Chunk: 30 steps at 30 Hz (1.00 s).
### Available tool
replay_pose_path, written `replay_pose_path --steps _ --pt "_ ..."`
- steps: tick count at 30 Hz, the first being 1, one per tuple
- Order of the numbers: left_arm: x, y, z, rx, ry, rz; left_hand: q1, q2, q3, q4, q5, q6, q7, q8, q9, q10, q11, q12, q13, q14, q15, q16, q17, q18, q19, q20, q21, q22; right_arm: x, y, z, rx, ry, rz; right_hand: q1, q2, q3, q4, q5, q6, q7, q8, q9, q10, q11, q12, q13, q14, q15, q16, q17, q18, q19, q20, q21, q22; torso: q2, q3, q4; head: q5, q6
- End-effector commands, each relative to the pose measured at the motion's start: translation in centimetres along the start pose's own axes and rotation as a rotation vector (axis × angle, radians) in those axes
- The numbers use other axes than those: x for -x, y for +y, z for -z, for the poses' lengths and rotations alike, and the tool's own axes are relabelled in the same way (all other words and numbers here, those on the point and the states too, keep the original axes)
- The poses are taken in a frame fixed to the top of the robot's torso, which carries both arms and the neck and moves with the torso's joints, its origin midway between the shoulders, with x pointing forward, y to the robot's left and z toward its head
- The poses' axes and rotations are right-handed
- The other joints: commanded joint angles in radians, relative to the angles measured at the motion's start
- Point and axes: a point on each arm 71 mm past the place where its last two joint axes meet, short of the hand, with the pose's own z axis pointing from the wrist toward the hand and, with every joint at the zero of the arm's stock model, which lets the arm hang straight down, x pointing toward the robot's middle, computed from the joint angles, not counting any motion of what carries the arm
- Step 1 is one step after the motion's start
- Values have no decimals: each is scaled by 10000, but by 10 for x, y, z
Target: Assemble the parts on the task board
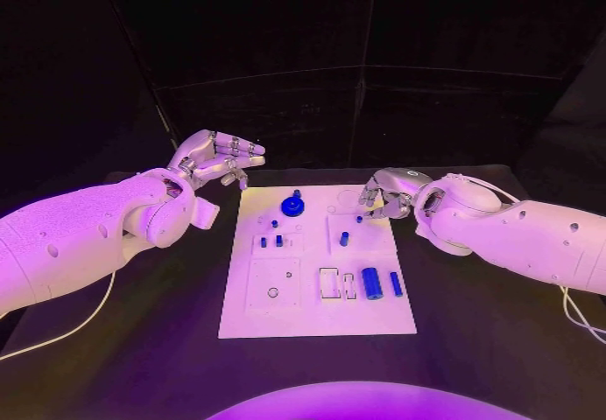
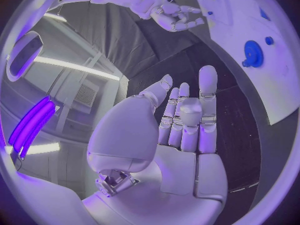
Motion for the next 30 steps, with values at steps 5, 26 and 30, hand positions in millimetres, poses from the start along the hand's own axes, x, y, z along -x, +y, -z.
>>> replay_pose_path --steps 5,26,30 --pt "0 -7 3 -734 -1444 2448 94 165 187 -2 5 45 53 24 -44 11 22 76 -21 -397 19 -414 -687 184 -196 -3 -197 -103 -3 8 -3 230 -43 537 114 -14 241 -16 -42 71 67 -120 11 14 79 -120 -179 1058 71 24 2633 -89 -5 90 88 79 12 7 19 -82 15" --pt "-6 -6 2 -649 -1203 2778 -141 71 81 188 11 3 61 39 -50 -65 44 171 -32 -618 54 -639 -1089 186 -286 38 -386 -223 -15 12 -11 -19 989 777 165 -108 1013 -23 -54 529 -38 -202 37 356 6 -349 -757 1058 24 24 2633 -156 153 75 559 642 10 9 17 -32 -54" --pt "-5 -5 2 -607 -1204 2776 -140 67 81 189 12 -2 63 38 -51 -74 46 174 -33 -632 55 -653 -1115 186 -290 38 -395 -229 -17 13 -12 -50 1129 798 142 -137 1040 -17 -67 531 -30 -218 34 367 10 -364 -786 1058 24 24 2633 -155 153 73 562 639 12 8 7 -27 -41"
